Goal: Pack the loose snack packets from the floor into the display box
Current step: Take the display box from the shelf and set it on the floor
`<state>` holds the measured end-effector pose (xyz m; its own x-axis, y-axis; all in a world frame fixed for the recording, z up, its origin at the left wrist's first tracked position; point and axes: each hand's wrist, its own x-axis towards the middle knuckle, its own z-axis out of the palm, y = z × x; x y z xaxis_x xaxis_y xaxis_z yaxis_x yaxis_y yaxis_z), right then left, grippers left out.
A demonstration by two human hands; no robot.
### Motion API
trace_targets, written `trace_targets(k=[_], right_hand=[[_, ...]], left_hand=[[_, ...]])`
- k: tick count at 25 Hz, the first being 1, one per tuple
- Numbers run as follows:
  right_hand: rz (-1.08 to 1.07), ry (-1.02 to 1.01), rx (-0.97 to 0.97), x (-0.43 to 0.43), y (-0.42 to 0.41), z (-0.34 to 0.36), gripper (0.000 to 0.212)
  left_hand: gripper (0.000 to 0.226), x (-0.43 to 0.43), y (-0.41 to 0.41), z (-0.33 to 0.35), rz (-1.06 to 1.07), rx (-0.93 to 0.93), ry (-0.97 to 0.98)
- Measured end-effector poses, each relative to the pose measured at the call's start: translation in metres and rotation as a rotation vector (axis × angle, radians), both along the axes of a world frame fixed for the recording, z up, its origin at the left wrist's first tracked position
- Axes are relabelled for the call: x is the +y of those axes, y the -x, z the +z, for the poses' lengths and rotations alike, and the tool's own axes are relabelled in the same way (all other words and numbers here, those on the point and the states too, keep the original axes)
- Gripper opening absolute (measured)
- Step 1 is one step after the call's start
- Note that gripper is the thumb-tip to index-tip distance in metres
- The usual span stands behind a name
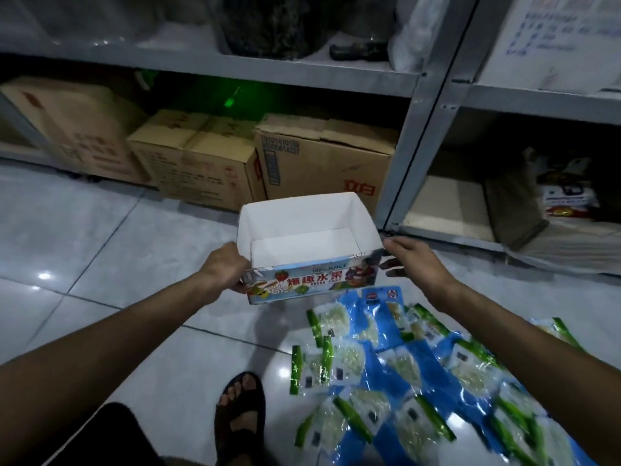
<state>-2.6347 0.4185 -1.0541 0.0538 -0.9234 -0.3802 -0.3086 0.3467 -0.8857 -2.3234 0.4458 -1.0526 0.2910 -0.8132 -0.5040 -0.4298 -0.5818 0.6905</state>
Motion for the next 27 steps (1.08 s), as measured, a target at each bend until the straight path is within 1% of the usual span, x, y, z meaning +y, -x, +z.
trace_targets(k=[1, 2, 4, 5, 6, 8, 9, 10, 12, 14, 16, 19, 23, 24, 25, 26, 27], right_hand=[[0.031, 0.008, 0.057, 0.002, -0.003, -0.003, 0.022], [0.078, 0.019, 0.156, 0.004, -0.004, -0.013, 0.022], [0.227, 0.012, 0.396, 0.012, -0.003, -0.06, 0.02], [0.324, -0.022, 0.489, 0.019, -0.002, -0.09, 0.022], [0.439, -0.09, 0.566, 0.025, -0.001, -0.121, 0.032], [0.676, -0.171, 0.744, 0.023, 0.0, -0.18, 0.068], [0.719, -0.14, 0.824, 0.012, -0.001, -0.205, 0.082], [0.703, -0.1, 0.881, -0.002, -0.005, -0.22, 0.085], [0.633, -0.057, 0.924, -0.032, -0.013, -0.245, 0.075], [0.66, -0.075, 0.959, -0.041, -0.015, -0.263, 0.072], [0.731, -0.074, 1.019, -0.026, -0.012, -0.274, 0.074], [0.778, 0.024, 1.086, 0.01, 0.0, -0.279, 0.079], [0.874, 0.076, 1.073, 0.039, 0.013, -0.275, 0.078], [0.86, 0.06, 1.054, 0.039, 0.014, -0.271, 0.074], [0.802, 0.062, 1.002, 0.035, 0.015, -0.271, 0.068], [0.681, 0.098, 0.904, 0.031, 0.015, -0.268, 0.058], [0.472, 0.128, 0.761, 0.025, 0.015, -0.266, 0.044]], left_hand=[[0.017, 0.002, -0.007, -0.004, 0.036, 0.007, -0.009], [0.018, 0.002, -0.014, -0.012, 0.057, -0.002, -0.018], [0.023, 0.003, -0.028, -0.037, 0.08, -0.035, -0.027], [0.027, 0.003, -0.033, -0.053, 0.097, -0.05, -0.028], [0.032, 0.001, -0.037, -0.07, 0.109, -0.071, -0.031], [0.035, 0.0, -0.044, -0.103, 0.122, -0.109, -0.043], [0.035, -0.001, -0.047, -0.114, 0.132, -0.123, -0.047], [0.033, -0.003, -0.049, -0.124, 0.138, -0.135, -0.046], [0.027, -0.008, -0.053, -0.141, 0.137, -0.171, -0.041], [0.023, -0.013, -0.051, -0.151, 0.1, -0.223, -0.034], [0.026, -0.017, -0.047, -0.157, 0.049, -0.263, -0.024], [0.027, -0.022, -0.035, -0.163, 0.016, -0.266, -0.018], [0.029, -0.026, -0.016, -0.163, -0.053, -0.277, -0.036], [0.029, -0.029, -0.013, -0.163, -0.069, -0.273, -0.03], [0.029, -0.032, -0.01, -0.163, -0.091, -0.272, -0.022], [0.03, -0.036, -0.007, -0.163, -0.116, -0.27, -0.011], [0.031, -0.041, -0.005, -0.164, -0.142, -0.262, 0.003]])
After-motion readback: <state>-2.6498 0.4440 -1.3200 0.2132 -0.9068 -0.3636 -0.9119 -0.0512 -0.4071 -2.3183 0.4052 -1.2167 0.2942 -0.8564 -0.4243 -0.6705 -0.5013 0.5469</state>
